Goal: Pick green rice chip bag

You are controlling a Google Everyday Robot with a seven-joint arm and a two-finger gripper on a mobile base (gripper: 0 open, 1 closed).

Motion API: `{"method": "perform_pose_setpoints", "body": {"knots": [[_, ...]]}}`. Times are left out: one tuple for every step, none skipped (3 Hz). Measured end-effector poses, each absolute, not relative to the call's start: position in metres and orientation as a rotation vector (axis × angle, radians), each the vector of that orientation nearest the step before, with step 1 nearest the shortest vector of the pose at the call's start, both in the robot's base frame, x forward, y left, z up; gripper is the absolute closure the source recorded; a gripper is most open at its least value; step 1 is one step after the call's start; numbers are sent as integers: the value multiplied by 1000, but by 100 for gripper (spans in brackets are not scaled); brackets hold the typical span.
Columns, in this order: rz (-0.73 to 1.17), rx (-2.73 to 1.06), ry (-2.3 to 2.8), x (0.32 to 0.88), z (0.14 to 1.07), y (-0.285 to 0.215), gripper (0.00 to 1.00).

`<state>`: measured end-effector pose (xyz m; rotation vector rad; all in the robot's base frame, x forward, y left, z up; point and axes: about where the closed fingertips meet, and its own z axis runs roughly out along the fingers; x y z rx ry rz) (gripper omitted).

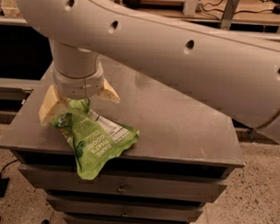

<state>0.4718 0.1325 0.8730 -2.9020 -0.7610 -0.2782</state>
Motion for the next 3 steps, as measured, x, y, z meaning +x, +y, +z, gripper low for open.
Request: {"method": "perform_pose_setpoints", "body": {"knots": [[-272,-2871,-817,470,866,129,0],[-242,-2830,-845,475,852,120,3],[-224,-2807,-844,479,843,116,26]]}}
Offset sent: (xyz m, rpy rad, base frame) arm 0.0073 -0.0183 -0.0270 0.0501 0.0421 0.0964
